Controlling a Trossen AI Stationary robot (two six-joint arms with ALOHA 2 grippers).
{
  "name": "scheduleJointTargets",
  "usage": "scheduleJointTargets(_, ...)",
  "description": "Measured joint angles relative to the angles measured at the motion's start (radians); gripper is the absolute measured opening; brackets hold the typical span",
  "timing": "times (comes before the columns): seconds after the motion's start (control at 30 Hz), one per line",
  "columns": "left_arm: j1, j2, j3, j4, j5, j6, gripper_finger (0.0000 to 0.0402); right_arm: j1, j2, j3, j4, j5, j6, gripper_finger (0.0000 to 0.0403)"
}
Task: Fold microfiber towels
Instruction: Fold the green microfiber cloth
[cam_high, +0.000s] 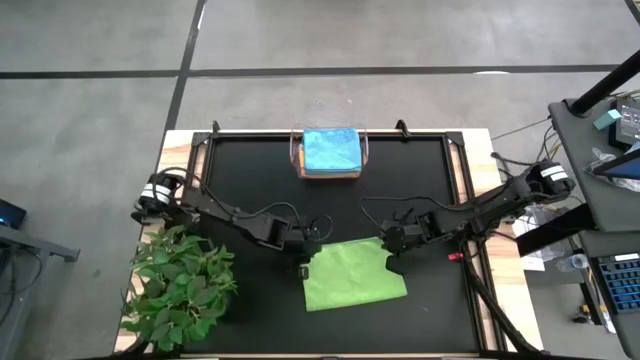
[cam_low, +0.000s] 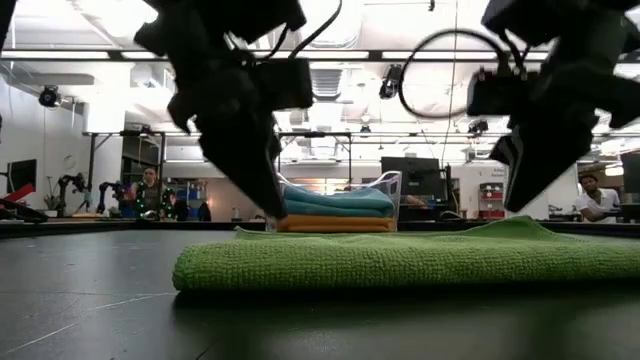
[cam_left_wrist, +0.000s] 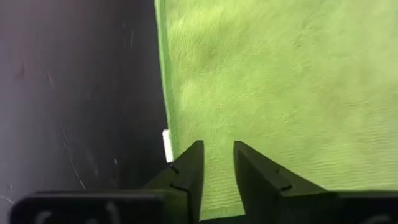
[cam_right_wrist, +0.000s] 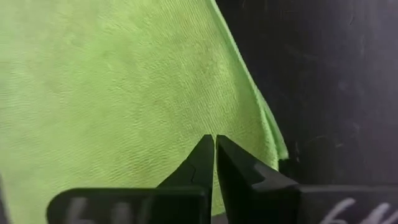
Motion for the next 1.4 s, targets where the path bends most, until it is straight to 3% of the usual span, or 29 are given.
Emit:
scheduleJointTargets(0.13, 0.003, 0.004, -0.053, 0.098, -0.002, -0.018, 0.0034, -0.001, 0.044, -0.035, 0.037, 0.023, 0.018, 0.0011)
scheduleJointTargets(0.3, 0.012, 0.035, -0.073, 0.104, -0.005, -0.02, 0.0003, -0.001, 0.11, -0.041, 0.056, 0.108, 0.025, 0.0011)
scheduleJointTargets(0.7, 0.114, 0.013, -0.076, -0.068, -0.205, 0.077, 0.0003, -0.084, 0.218, 0.043, 0.07, 0.235, -0.057, 0.0011)
scheduleJointTargets(0.97, 0.214, -0.056, -0.077, -0.167, -0.234, 0.117, 0.0004, -0.195, 0.205, 0.098, 0.069, 0.261, -0.174, 0.0011)
scheduleJointTargets(1.2, 0.208, -0.096, -0.062, -0.086, -0.24, 0.133, 0.0004, -0.211, 0.156, 0.14, 0.064, 0.261, -0.262, 0.0011)
scheduleJointTargets(1.4, 0.146, -0.115, -0.062, 0.048, -0.237, 0.133, 0.0004, -0.211, 0.095, 0.147, 0.069, 0.259, -0.239, 0.0011)
